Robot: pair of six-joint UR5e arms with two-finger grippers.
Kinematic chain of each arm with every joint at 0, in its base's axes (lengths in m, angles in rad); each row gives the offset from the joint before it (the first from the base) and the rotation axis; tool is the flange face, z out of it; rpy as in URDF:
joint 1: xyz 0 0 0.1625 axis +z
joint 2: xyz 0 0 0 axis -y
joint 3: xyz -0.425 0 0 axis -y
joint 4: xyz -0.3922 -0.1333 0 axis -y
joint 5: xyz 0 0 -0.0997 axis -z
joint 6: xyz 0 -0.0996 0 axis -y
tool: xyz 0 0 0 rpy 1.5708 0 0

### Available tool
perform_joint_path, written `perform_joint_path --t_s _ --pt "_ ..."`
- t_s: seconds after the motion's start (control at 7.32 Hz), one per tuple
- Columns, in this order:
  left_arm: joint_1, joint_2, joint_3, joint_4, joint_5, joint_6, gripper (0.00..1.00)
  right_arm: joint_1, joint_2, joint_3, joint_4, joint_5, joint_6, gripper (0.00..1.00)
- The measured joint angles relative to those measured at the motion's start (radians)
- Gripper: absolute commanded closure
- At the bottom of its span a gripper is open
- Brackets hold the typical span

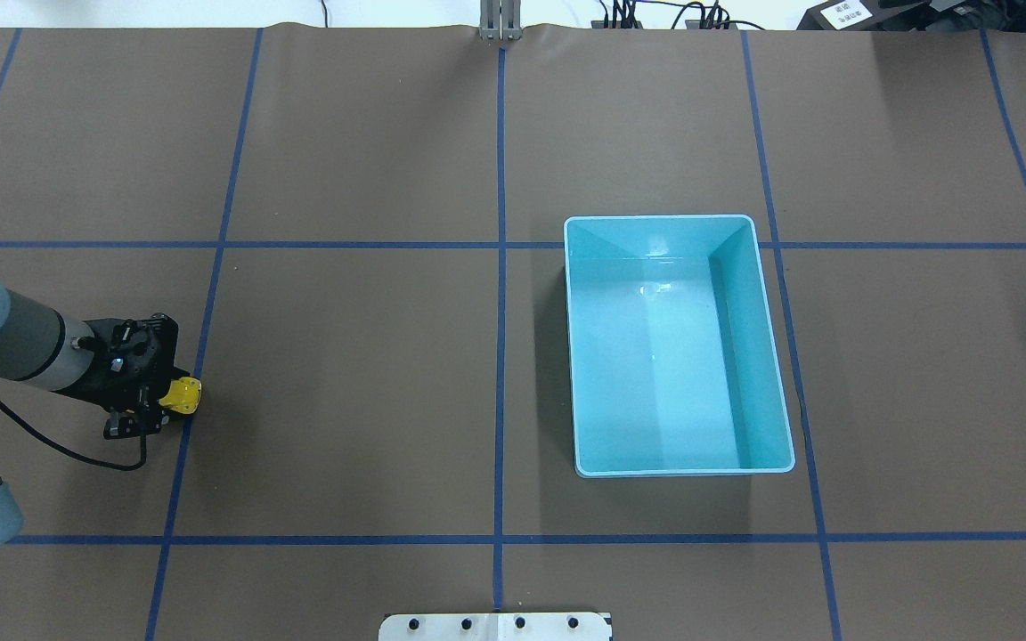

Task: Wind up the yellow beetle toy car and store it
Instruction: 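Pull the car backward toward the robot with the left gripper to wind it, then release the car with the left gripper so it rolls toward the bin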

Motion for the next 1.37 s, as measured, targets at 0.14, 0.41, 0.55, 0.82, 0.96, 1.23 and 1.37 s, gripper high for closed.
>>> perform_joint_path --t_s 0.14,0.41,0.55,0.82,0.96,1.23,1.37 --pt "-0.013 0.019 0.014 -0.041 -0.018 0.000 0.74 0.000 0.000 0.000 0.000 0.001 0.000 0.00" --pt "-0.049 0.050 0.063 -0.138 -0.067 0.000 0.74 0.000 0.000 0.000 0.000 0.002 -0.001 0.00" --pt "-0.061 0.065 0.078 -0.172 -0.080 0.001 0.73 0.000 -0.003 -0.001 -0.001 0.001 -0.001 0.00" --pt "-0.088 0.086 0.103 -0.213 -0.106 0.007 0.73 -0.001 -0.009 -0.001 -0.001 -0.001 -0.001 0.00" --pt "-0.101 0.089 0.128 -0.247 -0.121 0.007 0.73 -0.001 -0.009 0.000 0.000 0.000 -0.001 0.00" --pt "-0.137 0.094 0.195 -0.329 -0.167 0.003 0.71 -0.001 -0.009 0.000 0.000 0.000 -0.002 0.00" --pt "-0.156 0.102 0.213 -0.346 -0.187 0.003 0.69 -0.001 -0.009 0.000 0.000 -0.001 -0.002 0.00"
